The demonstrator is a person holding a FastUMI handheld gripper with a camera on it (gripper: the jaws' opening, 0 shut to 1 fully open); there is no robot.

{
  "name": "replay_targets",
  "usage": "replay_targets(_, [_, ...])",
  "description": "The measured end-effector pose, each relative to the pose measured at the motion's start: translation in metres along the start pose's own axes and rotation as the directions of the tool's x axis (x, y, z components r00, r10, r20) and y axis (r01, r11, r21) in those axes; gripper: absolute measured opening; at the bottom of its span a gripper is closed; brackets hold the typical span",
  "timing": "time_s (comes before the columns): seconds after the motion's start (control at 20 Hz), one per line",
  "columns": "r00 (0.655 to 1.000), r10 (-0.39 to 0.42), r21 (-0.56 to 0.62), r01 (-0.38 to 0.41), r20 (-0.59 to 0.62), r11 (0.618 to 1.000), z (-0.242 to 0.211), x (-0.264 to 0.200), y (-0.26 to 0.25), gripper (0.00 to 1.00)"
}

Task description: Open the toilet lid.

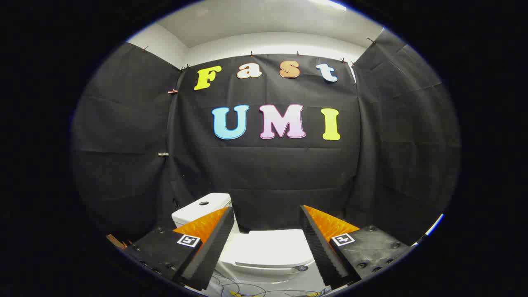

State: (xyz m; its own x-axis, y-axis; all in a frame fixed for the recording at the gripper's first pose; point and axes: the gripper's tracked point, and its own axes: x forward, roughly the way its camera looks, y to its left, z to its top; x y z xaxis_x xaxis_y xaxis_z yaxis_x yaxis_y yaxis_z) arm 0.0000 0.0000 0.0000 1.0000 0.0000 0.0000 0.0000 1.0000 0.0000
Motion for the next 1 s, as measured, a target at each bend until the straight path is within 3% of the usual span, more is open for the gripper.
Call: replay_targets(1.0, [1.0,-0.02,-0.001,0.02,0.001,1.0,0.002,-0.001,-0.012,0.99])
